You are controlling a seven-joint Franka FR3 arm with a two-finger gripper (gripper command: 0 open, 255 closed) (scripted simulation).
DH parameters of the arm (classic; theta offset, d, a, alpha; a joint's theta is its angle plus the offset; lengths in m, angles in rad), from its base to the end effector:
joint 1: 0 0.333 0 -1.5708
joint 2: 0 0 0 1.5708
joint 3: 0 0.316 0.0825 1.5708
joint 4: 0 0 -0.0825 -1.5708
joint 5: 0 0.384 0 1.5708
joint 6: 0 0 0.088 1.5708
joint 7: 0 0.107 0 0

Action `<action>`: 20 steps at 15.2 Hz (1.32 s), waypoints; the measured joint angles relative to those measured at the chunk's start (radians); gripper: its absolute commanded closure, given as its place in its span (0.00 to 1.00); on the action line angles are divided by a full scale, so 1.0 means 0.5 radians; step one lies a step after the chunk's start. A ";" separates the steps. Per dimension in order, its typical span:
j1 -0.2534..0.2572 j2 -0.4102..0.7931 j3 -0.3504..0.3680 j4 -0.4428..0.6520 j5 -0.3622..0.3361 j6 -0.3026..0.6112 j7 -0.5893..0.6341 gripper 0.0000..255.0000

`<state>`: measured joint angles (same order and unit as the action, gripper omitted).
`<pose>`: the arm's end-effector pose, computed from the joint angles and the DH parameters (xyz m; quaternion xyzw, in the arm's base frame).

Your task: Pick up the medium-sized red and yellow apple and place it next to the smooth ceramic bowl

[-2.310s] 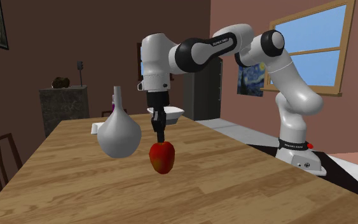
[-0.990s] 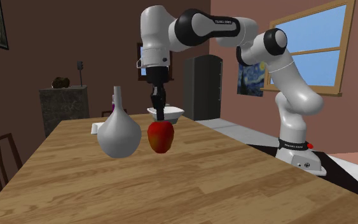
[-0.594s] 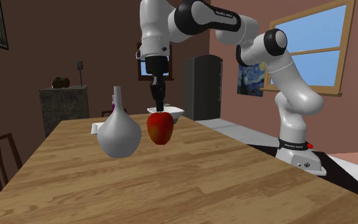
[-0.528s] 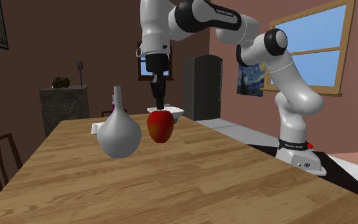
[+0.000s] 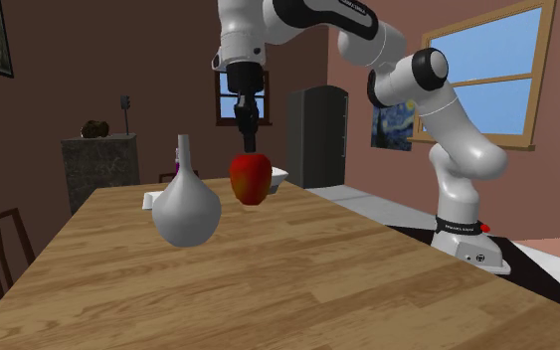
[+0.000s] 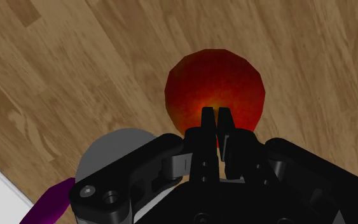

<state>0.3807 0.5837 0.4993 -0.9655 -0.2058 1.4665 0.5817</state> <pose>0.5396 0.4404 0.5565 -0.9939 -0.1050 0.0301 0.0153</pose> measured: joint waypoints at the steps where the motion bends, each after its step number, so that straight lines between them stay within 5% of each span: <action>1: 0.015 0.017 -0.002 0.056 -0.007 -0.037 0.000 1.00; 5: 0.103 0.128 -0.020 0.370 -0.049 -0.232 -0.007 1.00; 13: -0.384 -0.394 -0.002 -0.420 0.163 0.034 -0.282 1.00; 20: -0.690 -0.695 -0.079 -0.823 0.304 0.156 -0.609 1.00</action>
<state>0.0357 0.2361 0.4600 -1.3769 -0.0537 1.5445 0.2774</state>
